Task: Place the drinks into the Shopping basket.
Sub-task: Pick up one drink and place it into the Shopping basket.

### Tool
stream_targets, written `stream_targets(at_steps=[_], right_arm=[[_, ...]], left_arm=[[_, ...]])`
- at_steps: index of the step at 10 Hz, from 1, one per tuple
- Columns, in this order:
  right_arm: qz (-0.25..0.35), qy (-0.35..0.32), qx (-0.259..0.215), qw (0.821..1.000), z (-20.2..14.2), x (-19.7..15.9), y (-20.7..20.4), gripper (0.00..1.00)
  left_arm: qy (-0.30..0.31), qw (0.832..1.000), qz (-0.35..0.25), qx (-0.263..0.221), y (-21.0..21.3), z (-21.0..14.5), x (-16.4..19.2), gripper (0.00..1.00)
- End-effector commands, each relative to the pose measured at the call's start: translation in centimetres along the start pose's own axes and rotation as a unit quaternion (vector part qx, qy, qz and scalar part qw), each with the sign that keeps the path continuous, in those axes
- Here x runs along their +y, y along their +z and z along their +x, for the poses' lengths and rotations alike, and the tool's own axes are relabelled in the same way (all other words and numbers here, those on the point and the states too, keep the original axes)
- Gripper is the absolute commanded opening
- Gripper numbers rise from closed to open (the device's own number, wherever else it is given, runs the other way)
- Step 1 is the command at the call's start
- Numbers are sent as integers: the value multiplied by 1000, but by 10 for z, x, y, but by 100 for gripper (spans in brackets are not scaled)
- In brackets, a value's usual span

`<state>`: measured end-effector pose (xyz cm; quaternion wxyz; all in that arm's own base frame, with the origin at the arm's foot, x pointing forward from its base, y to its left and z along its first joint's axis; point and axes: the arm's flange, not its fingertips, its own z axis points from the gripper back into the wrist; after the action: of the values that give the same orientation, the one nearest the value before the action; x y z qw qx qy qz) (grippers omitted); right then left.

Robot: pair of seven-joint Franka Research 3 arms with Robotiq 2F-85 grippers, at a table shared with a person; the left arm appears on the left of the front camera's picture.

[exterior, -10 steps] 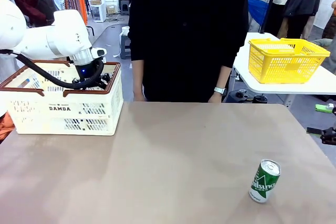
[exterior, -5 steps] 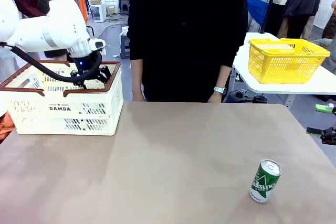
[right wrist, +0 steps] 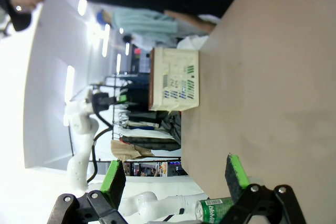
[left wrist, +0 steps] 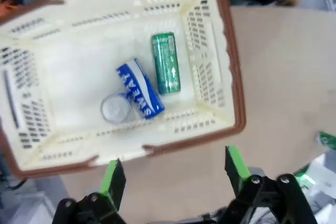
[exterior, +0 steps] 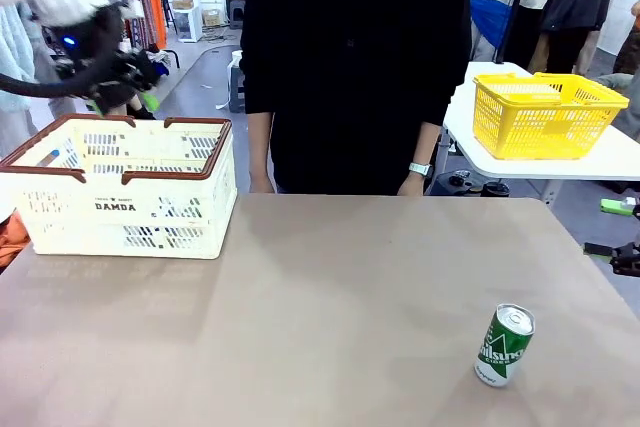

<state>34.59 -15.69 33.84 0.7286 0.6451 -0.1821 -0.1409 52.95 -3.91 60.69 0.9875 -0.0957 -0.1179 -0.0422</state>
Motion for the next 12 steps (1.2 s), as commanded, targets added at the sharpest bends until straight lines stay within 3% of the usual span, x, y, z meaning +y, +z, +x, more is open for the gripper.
stream_targets(at_steps=[1, 2, 3, 4, 6, 8, 9, 10, 12], right_arm=[[-3, -8, 6, 1000, 1, 5, 2, 100], [-3, -8, 6, 1000, 1, 5, 2, 100], [-3, -8, 6, 1000, 1, 5, 2, 100], [-3, -8, 6, 1000, 1, 5, 2, 100], [-3, -8, 6, 1000, 1, 5, 2, 100], [-3, -8, 6, 1000, 1, 5, 2, 100], [-3, -8, 6, 1000, 1, 5, 2, 100], [-3, -8, 6, 1000, 1, 5, 2, 100], [-3, -8, 6, 1000, 1, 5, 2, 100]], left_arm=[[-28, 995, -92, 7, 7, -47, 18, 100], [-58, 982, -176, 31, 11, -70, 28, 100], [-45, 968, -242, 46, 9, -93, 47, 100], [-58, 944, -323, 34, 4, -126, 69, 100], [-48, 907, -418, -28, -25, -191, 103, 100], [-20, 887, -454, -83, -68, -251, 116, 100], [-25, 883, -462, -83, -82, -263, 118, 100], [-30, 892, -448, -57, -95, -258, 116, 100], [-21, 888, -456, -64, -75, -257, 125, 100]])
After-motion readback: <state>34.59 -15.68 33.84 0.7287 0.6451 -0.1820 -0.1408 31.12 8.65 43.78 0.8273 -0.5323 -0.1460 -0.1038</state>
